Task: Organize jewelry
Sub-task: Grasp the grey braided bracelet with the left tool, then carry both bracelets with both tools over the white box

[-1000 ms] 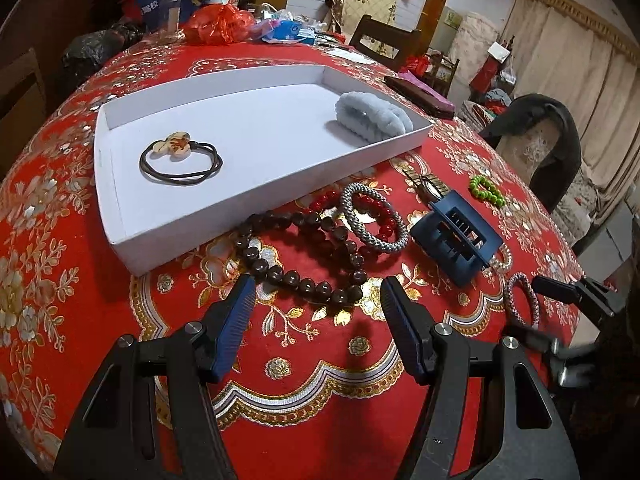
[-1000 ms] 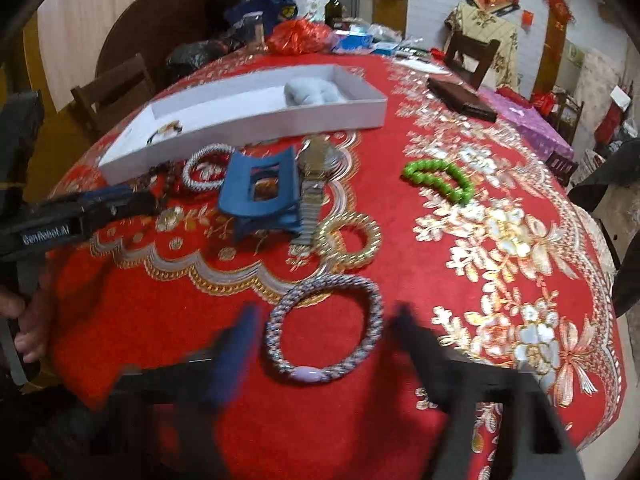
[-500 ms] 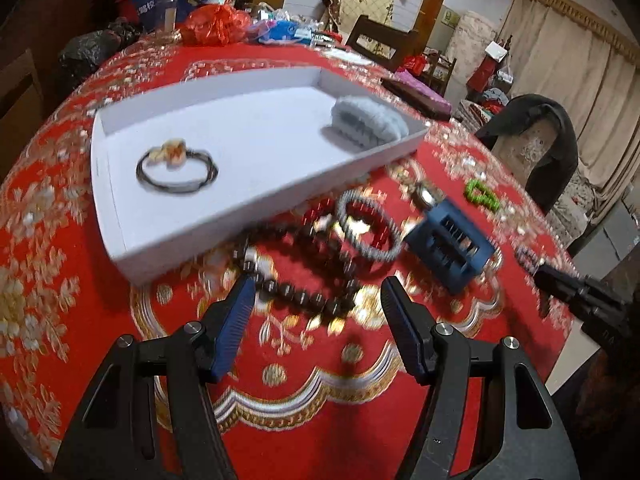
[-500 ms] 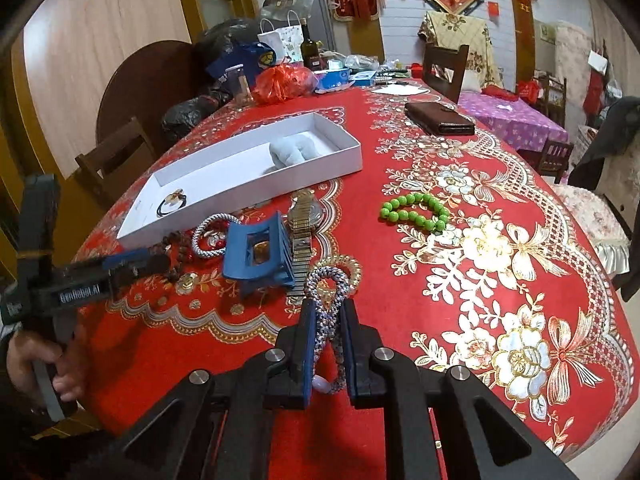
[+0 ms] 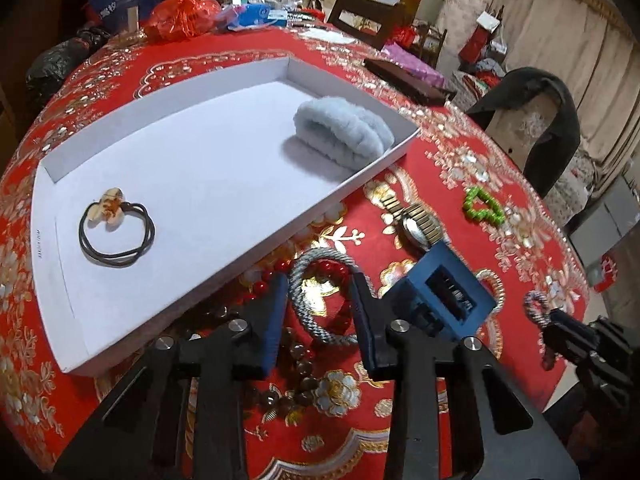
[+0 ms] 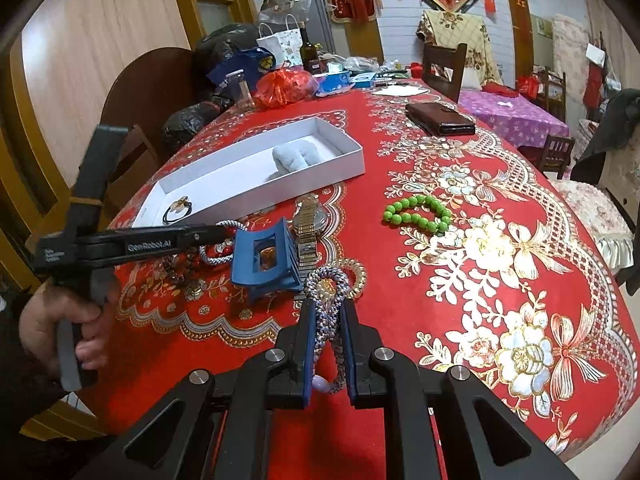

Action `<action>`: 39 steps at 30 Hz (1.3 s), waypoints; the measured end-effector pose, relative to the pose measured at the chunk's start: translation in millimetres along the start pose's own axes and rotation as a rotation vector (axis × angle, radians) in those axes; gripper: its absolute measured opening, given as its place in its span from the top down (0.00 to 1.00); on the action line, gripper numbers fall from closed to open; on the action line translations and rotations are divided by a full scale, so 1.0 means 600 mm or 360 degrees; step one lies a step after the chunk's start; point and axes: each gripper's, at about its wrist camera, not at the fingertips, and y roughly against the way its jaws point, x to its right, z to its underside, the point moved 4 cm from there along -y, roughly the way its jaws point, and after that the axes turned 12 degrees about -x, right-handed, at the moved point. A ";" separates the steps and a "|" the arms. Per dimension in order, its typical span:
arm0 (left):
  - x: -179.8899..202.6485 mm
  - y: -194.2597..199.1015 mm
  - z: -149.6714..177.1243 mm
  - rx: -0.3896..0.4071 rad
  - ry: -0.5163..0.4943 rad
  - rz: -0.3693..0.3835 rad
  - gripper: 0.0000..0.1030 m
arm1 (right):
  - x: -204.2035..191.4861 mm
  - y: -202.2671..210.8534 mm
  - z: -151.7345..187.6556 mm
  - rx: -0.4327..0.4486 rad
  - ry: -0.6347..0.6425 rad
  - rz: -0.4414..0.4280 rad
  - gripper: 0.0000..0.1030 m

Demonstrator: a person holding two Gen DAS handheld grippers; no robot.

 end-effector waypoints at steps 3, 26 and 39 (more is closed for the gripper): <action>-0.008 -0.006 0.004 -0.0009 0.0022 0.0012 0.92 | 0.006 0.002 -0.001 0.0008 -0.0025 -0.0007 0.89; -0.013 0.088 0.008 0.0196 0.0055 0.0097 0.94 | 0.011 0.006 -0.011 0.0033 -0.0106 0.0068 0.89; -0.015 0.120 0.020 0.0254 0.0069 0.0008 0.94 | -0.016 0.033 -0.060 0.0059 -0.0101 0.0189 0.89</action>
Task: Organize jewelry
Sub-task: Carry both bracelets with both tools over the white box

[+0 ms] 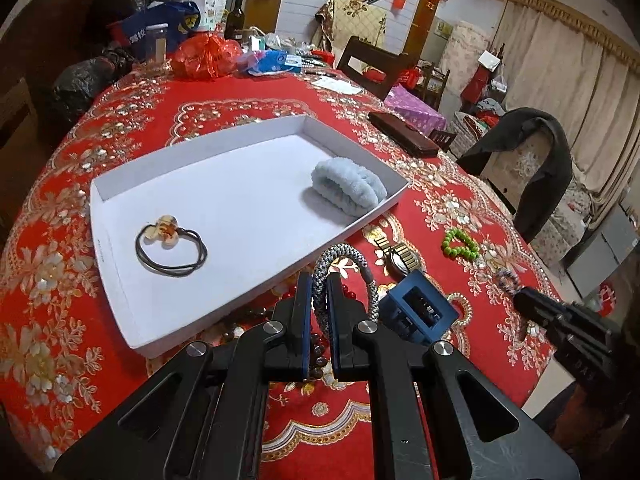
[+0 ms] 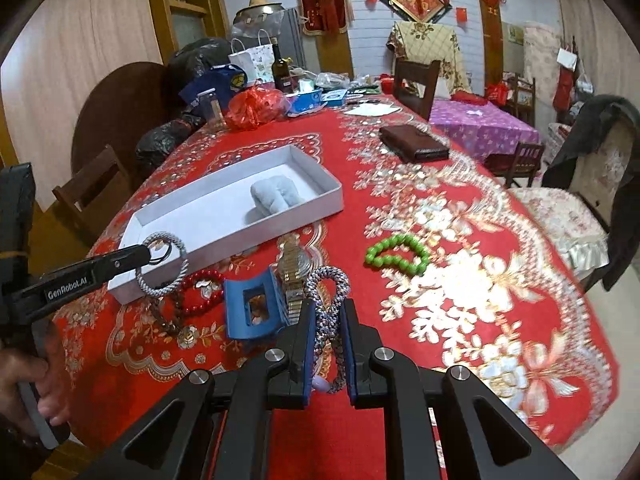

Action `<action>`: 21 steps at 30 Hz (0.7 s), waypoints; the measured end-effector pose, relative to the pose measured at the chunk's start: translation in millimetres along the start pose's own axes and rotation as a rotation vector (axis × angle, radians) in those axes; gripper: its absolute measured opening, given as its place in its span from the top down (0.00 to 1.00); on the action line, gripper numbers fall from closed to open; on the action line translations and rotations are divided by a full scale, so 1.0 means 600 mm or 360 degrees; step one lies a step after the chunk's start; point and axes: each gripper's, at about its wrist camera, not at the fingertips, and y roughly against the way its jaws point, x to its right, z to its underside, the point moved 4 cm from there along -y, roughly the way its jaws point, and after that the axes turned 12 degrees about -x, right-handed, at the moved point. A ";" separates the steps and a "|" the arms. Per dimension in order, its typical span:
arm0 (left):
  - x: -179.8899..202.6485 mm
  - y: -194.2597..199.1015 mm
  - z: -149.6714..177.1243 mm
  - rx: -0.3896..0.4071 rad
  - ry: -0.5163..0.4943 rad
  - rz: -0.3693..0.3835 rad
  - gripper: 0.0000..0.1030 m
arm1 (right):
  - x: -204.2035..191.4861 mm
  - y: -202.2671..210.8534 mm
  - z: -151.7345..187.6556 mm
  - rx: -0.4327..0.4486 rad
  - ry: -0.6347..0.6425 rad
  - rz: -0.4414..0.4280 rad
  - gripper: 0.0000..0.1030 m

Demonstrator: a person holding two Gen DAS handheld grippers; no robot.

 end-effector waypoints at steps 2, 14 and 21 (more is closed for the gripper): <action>-0.005 0.008 0.001 0.0004 0.0008 0.0011 0.94 | 0.003 0.016 -0.009 -0.0011 -0.0046 -0.0016 0.89; -0.045 0.007 -0.016 0.0011 0.0083 -0.0053 0.94 | -0.016 0.006 -0.091 -0.0030 0.0072 -0.0056 0.89; -0.058 -0.015 -0.040 -0.0009 0.0089 -0.0138 0.94 | -0.065 -0.025 -0.152 -0.0021 0.0180 -0.0130 0.89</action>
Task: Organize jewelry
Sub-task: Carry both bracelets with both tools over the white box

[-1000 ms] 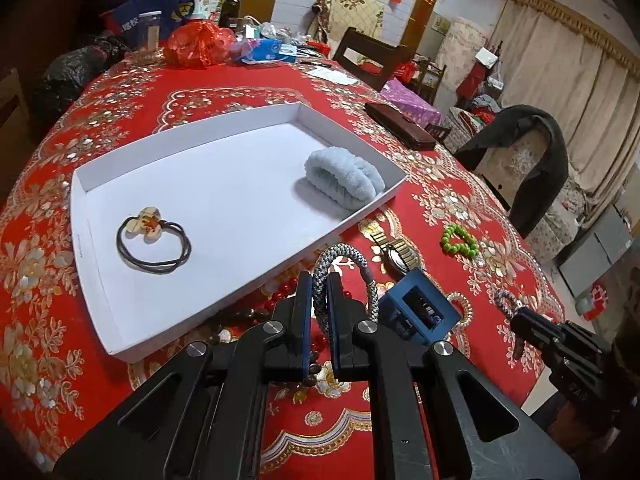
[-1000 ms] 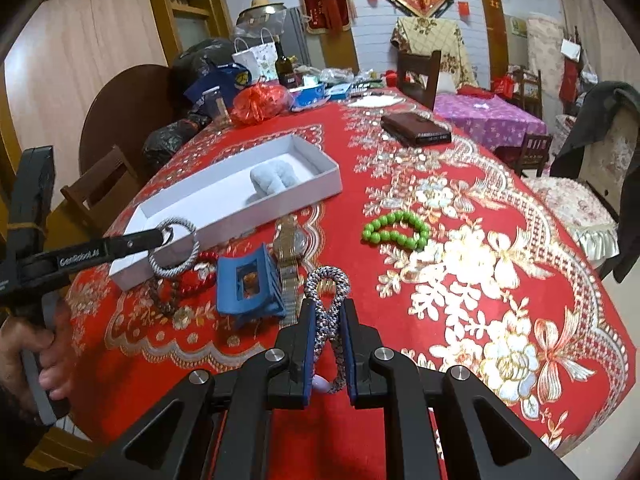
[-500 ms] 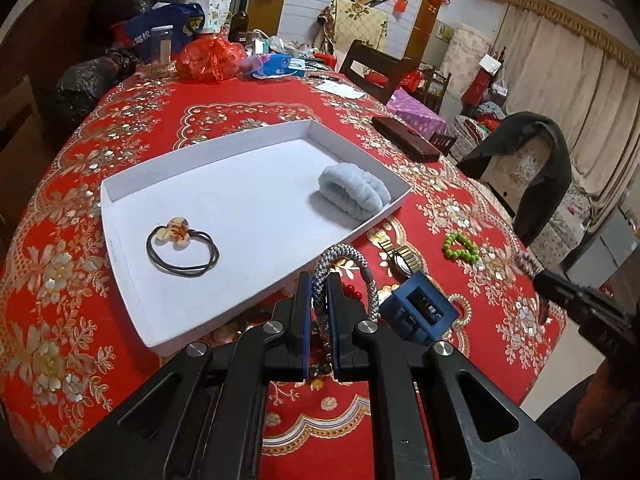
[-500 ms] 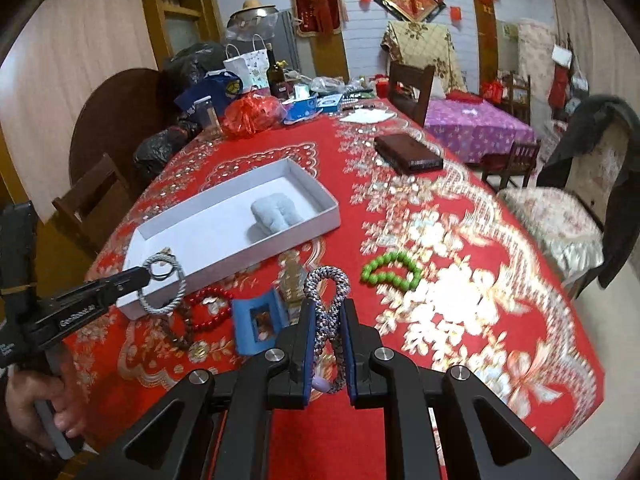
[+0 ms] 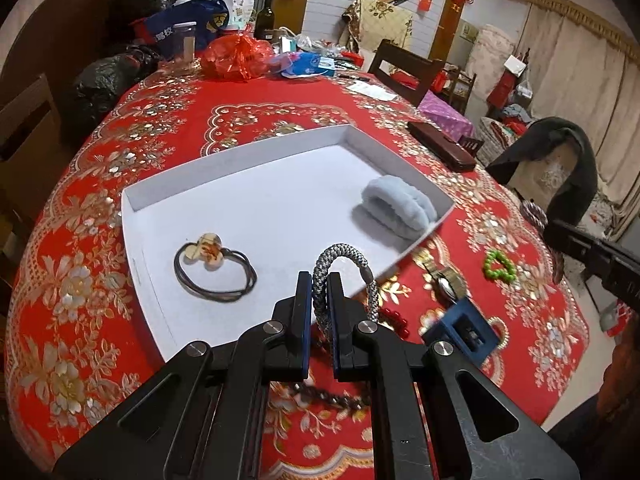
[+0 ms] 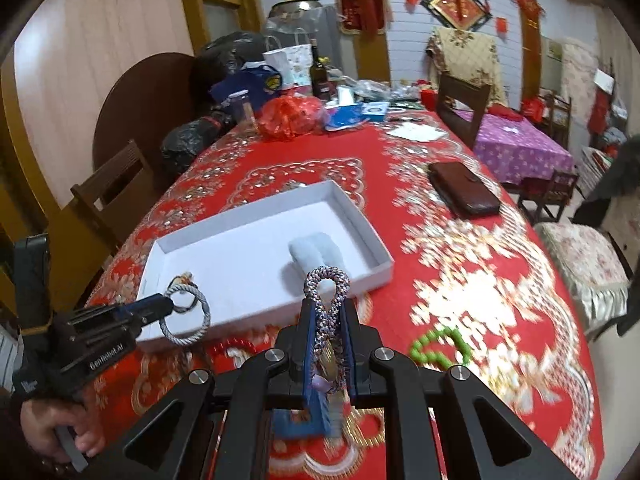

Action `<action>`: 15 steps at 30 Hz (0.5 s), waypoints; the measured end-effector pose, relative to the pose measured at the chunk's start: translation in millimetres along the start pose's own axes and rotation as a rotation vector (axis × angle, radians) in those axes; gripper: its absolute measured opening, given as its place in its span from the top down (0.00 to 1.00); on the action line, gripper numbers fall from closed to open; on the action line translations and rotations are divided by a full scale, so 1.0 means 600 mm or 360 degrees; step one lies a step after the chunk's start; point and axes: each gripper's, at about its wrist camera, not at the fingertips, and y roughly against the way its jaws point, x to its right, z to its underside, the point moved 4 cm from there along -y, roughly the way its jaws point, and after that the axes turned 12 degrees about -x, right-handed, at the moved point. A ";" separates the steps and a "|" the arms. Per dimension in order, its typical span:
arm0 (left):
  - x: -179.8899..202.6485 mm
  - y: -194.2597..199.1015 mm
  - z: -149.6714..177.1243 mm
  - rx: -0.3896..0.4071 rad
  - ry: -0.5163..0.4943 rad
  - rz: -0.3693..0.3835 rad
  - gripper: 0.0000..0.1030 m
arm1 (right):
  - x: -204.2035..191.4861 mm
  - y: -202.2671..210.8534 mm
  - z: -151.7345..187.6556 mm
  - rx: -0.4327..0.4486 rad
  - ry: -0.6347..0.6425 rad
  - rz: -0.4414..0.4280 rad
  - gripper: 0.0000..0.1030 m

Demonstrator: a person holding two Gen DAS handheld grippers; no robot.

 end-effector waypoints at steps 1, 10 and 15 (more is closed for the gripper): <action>-0.005 -0.002 -0.007 -0.0003 0.0007 -0.0007 0.94 | -0.006 -0.008 -0.011 -0.0009 0.0010 -0.0013 0.89; -0.088 -0.006 -0.089 -0.0021 0.0080 -0.0070 0.94 | -0.060 -0.076 -0.087 -0.0041 0.0081 -0.0172 0.89; -0.125 -0.024 -0.118 -0.0052 0.0150 -0.0064 0.94 | -0.080 -0.108 -0.096 -0.0040 0.0142 -0.0242 0.89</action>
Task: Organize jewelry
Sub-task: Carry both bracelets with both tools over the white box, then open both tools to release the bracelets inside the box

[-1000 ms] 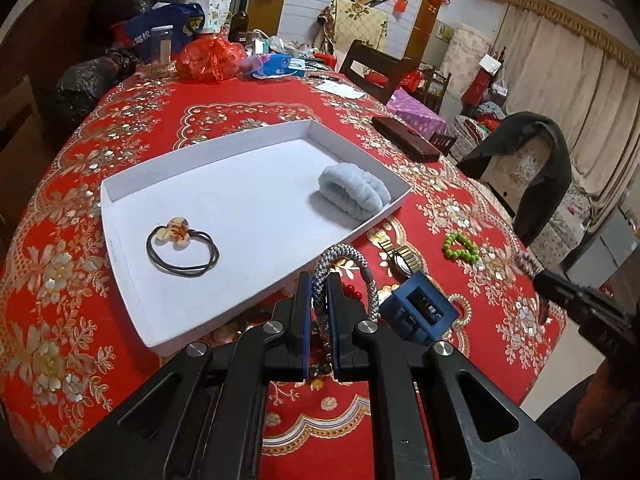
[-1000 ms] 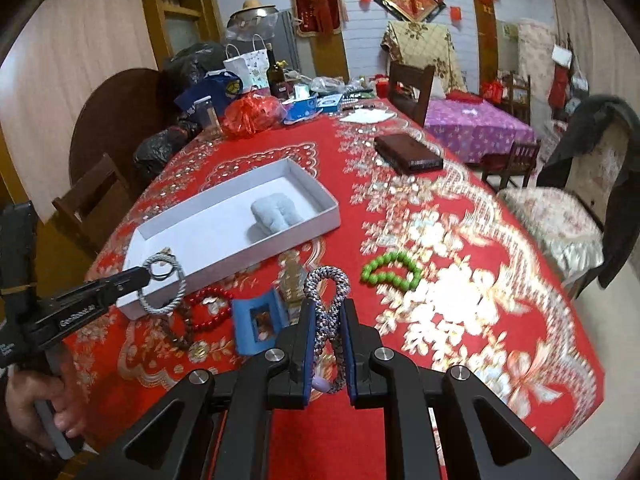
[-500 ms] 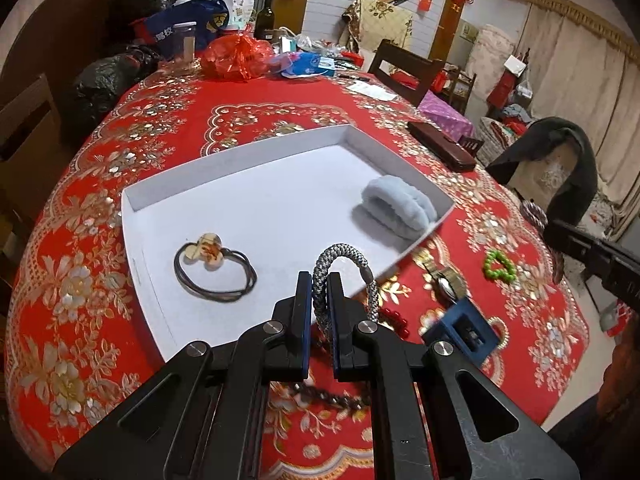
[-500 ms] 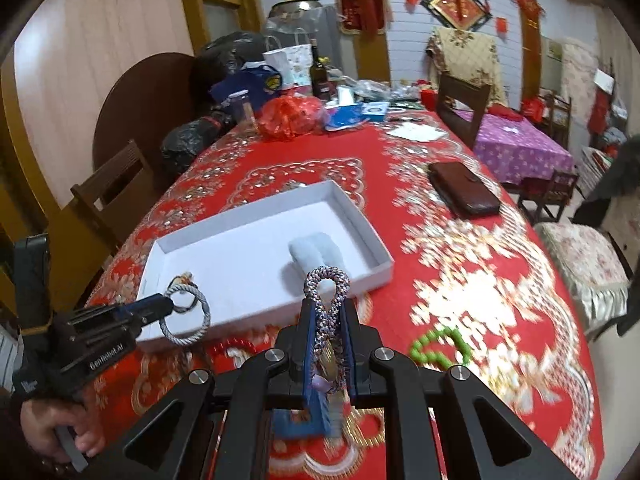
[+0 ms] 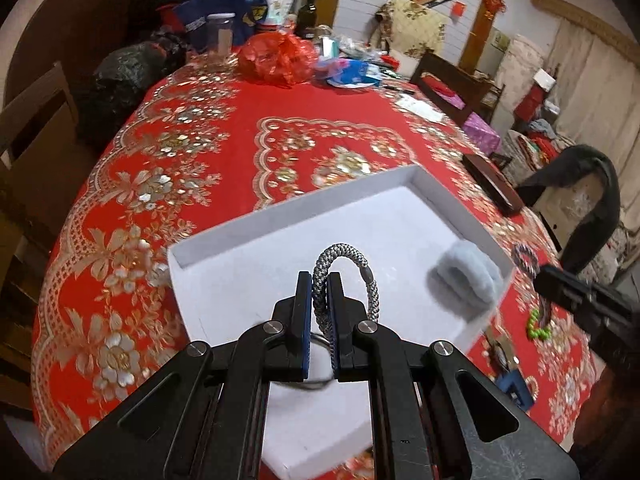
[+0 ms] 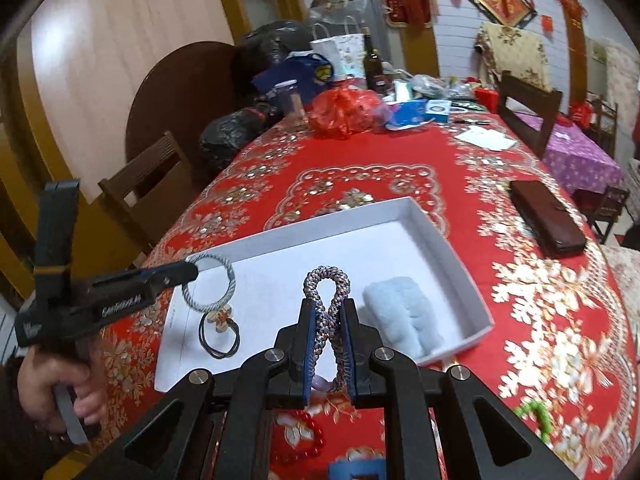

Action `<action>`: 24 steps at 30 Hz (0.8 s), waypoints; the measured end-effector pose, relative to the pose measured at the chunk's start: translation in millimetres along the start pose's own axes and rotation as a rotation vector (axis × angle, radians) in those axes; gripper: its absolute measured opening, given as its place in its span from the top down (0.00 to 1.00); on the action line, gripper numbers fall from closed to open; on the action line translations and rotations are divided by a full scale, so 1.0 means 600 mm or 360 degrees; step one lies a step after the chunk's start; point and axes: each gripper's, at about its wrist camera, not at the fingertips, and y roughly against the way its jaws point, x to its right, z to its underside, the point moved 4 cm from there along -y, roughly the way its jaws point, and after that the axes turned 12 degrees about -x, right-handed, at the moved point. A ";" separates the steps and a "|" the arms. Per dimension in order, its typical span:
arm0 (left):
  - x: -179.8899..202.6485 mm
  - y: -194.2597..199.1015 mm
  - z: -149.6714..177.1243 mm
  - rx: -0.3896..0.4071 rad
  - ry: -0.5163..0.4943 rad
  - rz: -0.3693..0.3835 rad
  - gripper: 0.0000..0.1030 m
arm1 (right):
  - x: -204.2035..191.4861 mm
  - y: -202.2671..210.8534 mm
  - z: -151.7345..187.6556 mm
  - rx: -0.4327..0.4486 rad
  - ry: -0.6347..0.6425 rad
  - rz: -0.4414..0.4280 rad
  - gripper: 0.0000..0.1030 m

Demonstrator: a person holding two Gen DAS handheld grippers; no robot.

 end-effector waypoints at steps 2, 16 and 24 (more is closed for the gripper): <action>-0.005 -0.018 -0.006 -0.0028 0.0021 0.0000 0.94 | -0.002 -0.024 0.000 -0.0037 0.0014 -0.0013 0.89; -0.017 -0.111 -0.025 -0.0120 0.0077 -0.0112 0.94 | 0.005 -0.147 0.000 -0.0255 0.0030 -0.0026 0.89; -0.030 -0.126 -0.026 -0.0147 0.0111 -0.0118 0.94 | 0.009 -0.164 0.006 -0.0304 0.0001 -0.0032 0.89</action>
